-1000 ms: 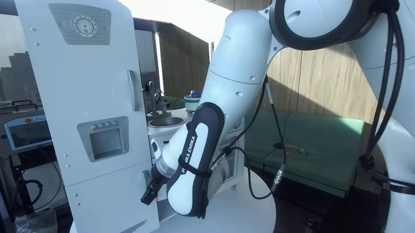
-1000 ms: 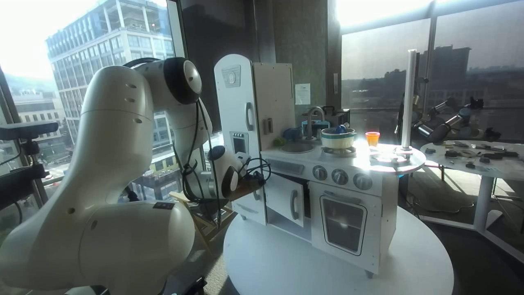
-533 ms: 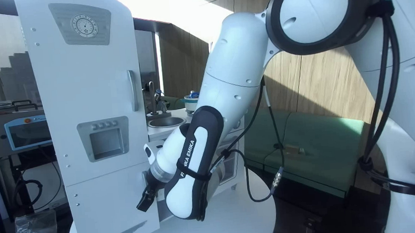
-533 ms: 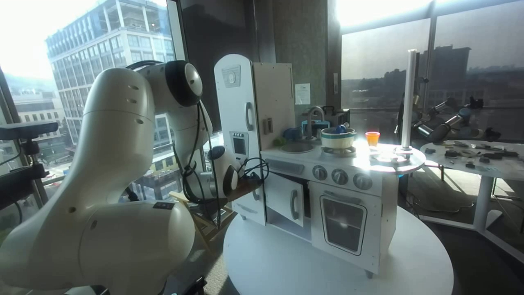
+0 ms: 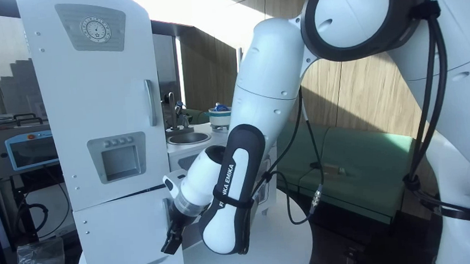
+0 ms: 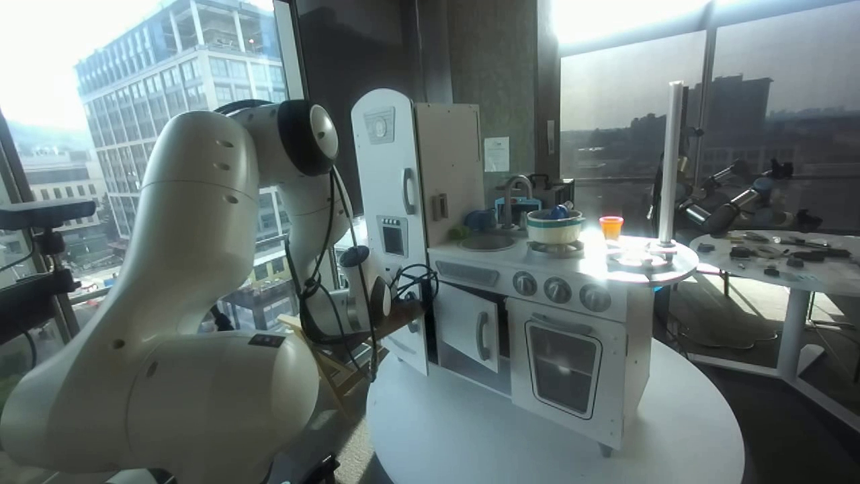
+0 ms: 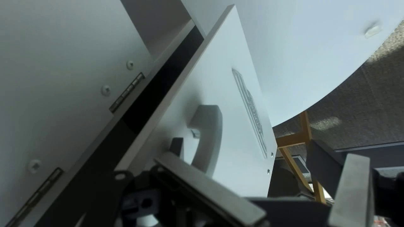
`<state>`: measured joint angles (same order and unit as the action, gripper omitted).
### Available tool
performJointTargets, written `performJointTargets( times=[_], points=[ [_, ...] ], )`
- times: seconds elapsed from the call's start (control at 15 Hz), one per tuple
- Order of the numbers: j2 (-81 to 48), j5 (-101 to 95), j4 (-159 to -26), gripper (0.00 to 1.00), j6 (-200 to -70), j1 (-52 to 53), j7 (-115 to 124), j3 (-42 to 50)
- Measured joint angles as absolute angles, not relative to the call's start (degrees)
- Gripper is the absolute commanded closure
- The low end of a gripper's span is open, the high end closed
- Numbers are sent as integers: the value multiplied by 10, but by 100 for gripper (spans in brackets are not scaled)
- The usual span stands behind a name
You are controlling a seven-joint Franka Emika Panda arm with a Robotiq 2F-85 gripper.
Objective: Close the middle cabinet door at the bottom and then open the bottom left and top left cabinet doors
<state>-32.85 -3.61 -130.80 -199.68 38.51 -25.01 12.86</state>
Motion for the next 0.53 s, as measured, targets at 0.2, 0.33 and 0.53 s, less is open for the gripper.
performJointTargets(
  times=[0.2,0.33,0.53],
  points=[
    [-327,-38,-1329,0,-1981,404,-250,131],
    [-326,-14,-1341,0,-1958,445,-249,163],
    [-326,32,-1358,0,-1903,550,-231,258]
  ],
)
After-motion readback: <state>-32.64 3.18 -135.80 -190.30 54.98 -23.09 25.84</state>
